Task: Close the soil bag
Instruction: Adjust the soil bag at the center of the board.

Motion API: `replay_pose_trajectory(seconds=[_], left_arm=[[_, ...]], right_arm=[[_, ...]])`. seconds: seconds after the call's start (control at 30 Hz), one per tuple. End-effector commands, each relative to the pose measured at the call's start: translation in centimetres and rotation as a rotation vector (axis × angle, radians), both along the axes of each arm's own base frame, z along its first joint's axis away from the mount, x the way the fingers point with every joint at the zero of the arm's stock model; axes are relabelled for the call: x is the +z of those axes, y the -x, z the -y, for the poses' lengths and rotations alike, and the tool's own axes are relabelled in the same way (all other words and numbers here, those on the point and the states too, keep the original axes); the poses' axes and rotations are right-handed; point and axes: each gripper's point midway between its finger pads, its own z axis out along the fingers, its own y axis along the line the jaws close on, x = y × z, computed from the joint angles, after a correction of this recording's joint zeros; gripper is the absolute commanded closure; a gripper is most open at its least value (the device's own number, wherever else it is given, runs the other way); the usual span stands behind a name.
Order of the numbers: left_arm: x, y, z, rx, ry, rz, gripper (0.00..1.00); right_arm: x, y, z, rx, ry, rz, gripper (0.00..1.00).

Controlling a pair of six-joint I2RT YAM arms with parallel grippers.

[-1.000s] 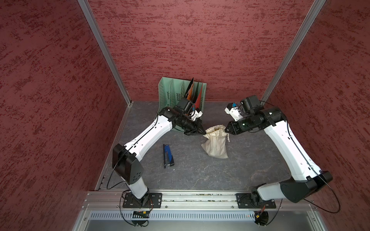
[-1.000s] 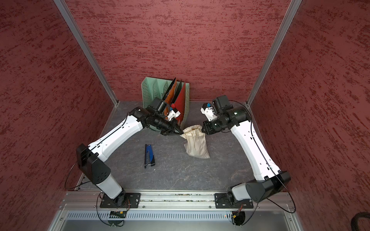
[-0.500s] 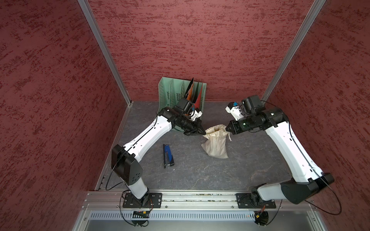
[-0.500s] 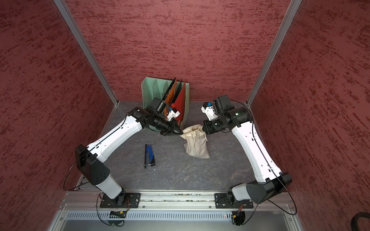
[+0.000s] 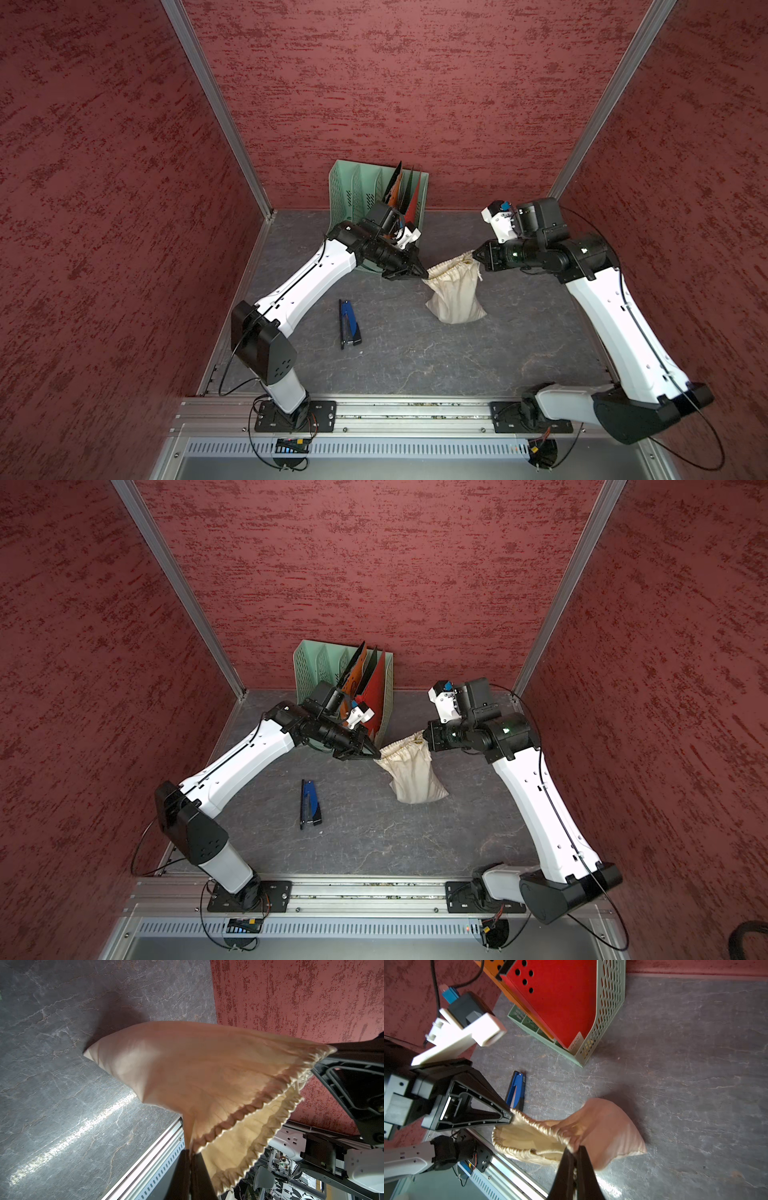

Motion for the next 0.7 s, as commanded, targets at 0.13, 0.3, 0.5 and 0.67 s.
replay_pose_trajectory(seconds=[0.13, 0.3, 0.5, 0.67], left_arm=[[0.5, -0.3, -0.5, 0.006, -0.010, 0.010, 1.00], [1.7, -1.0, -2.8, 0.063, -0.013, 0.038, 1.00], [3.7, -1.6, -4.7, 0.121, -0.004, 0.081, 0.99], [3.5, -2.1, -4.6, 0.125, -0.001, 0.075, 0.99]], right_arm=[[5.8, -2.1, -2.3, -0.001, -0.279, 0.198, 1.00], [6.7, -2.3, -3.6, 0.027, -0.374, 0.182, 1.00], [4.5, -1.9, -4.0, 0.031, -0.397, 0.118, 1.00], [0.5, -1.9, -4.4, 0.017, -0.416, 0.018, 1.00]])
